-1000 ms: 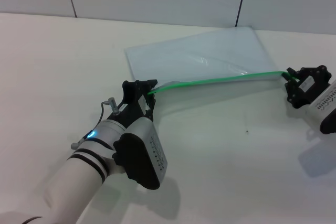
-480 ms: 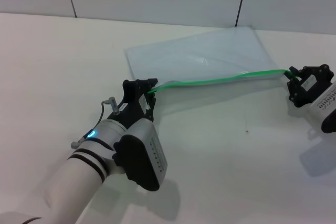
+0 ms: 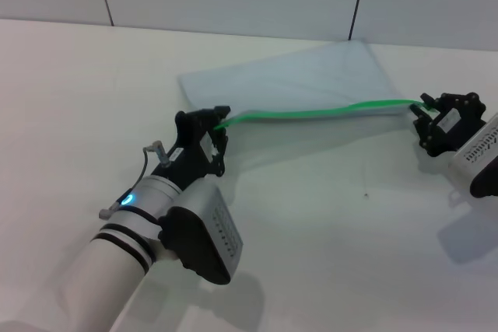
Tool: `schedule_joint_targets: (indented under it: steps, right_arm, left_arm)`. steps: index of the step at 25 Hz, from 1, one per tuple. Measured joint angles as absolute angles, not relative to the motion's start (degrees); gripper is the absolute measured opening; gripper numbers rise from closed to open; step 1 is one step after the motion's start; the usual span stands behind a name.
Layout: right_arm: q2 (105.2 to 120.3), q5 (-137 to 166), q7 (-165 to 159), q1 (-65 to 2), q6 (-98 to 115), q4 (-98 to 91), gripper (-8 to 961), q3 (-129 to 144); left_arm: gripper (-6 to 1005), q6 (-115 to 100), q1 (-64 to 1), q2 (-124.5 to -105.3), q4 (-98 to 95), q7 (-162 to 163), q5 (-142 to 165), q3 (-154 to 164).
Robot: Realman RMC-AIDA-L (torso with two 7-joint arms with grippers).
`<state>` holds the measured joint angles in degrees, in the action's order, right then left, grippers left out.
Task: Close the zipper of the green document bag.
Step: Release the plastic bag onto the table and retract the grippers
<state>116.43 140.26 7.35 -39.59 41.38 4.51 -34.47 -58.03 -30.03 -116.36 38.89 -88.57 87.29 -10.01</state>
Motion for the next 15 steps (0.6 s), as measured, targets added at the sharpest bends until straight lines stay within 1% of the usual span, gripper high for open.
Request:
schedule_joint_targets:
  steps: [9,10,11,12,15]
  right_arm:
    - [116.54,140.3,8.2,-36.6,50.0,4.7,244,-37.7]
    - [116.54,140.3,8.4,-36.4,50.5,4.8,359,-38.0]
    - [116.55,140.3,8.6,-36.2,51.2,4.8,475,-38.3]
    - [116.56,140.3,8.7,-36.0,51.5,4.8,500,-38.4]
    - [116.61,140.3,8.7,-35.7,52.5,5.1,576,-39.7]
  left_arm:
    - [106,-63.2,-28.3,-116.37,38.1,-83.8,94.2,-9.9]
    - [107,-64.3,-28.1,-116.37,37.6,-82.5,95.6,-9.9]
    - [219,-65.4,-27.8,-116.38,36.9,-81.0,97.3,-9.9]
    - [331,-66.4,-27.5,-116.39,36.2,-79.6,98.9,-9.9]
    - [441,-70.1,-26.8,-116.43,33.9,-74.5,102.8,-9.9]
